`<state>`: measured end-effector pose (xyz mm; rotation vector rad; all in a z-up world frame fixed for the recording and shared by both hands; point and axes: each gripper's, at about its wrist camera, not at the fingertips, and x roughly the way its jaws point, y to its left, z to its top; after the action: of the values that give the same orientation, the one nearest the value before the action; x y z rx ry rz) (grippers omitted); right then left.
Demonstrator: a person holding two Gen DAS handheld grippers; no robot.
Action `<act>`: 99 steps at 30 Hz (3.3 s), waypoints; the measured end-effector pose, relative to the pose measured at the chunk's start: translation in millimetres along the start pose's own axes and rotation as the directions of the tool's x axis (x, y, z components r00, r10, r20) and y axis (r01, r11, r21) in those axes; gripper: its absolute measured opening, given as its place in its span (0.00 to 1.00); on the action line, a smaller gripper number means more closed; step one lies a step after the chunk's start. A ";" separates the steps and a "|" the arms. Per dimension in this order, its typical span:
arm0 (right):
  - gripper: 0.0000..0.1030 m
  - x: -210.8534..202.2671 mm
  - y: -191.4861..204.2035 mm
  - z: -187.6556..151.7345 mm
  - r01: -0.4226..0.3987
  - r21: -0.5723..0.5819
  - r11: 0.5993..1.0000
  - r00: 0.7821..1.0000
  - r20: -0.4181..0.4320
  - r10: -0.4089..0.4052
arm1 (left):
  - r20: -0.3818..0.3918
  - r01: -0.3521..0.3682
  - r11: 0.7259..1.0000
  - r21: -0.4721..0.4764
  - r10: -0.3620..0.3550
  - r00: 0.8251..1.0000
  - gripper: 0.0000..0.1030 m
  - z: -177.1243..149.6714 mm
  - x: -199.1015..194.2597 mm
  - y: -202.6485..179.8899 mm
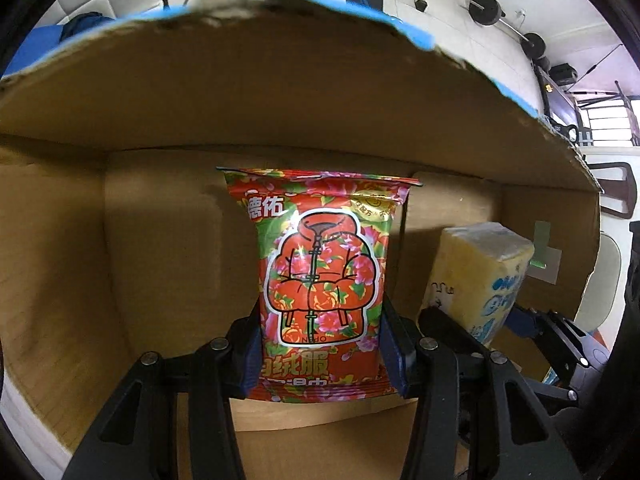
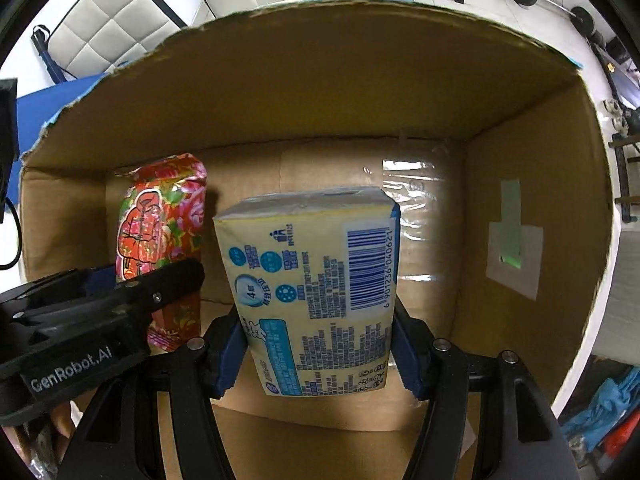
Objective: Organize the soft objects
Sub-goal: 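Lower the carton and red bag into the box and open both tools, then grasp the green pack with the right tool while the left tool grasps the orange seed bag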
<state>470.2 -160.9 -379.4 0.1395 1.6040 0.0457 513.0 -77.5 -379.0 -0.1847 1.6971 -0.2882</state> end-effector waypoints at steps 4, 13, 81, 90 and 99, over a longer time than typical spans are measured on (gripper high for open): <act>0.64 2.5 1.4 -5.0 0.016 -0.009 1.000 1.000 -0.007 -0.016 | -0.009 -0.026 0.999 0.023 0.026 1.000 0.45 0.6 -1.4 -11.7; 0.80 -0.3 10.2 -11.1 0.033 -0.022 0.999 0.998 -0.044 -0.034 | 0.035 -0.107 0.992 0.060 0.105 0.994 0.60 -18.8 -33.5 -33.4; 0.37 42.3 37.2 -294.4 0.127 -0.384 0.915 0.964 -0.171 -0.205 | 0.084 0.086 0.798 -0.596 -0.045 0.995 0.97 -302.0 14.7 133.5; 0.38 24.3 -13.6 -312.9 -0.108 -0.113 0.988 0.973 -0.216 0.081 | 0.089 0.126 0.783 -0.609 -0.091 0.992 0.92 -250.1 42.0 126.6; 0.56 -7.5 0.3 -301.1 0.029 -0.456 0.889 0.989 -0.115 -0.091 | 0.004 -0.171 0.935 -0.310 0.181 0.983 0.47 -239.6 40.7 85.1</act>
<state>170.0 -144.3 -360.1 -0.2841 1.6878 0.3878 274.0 12.3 -412.1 -0.2645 1.7072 0.1161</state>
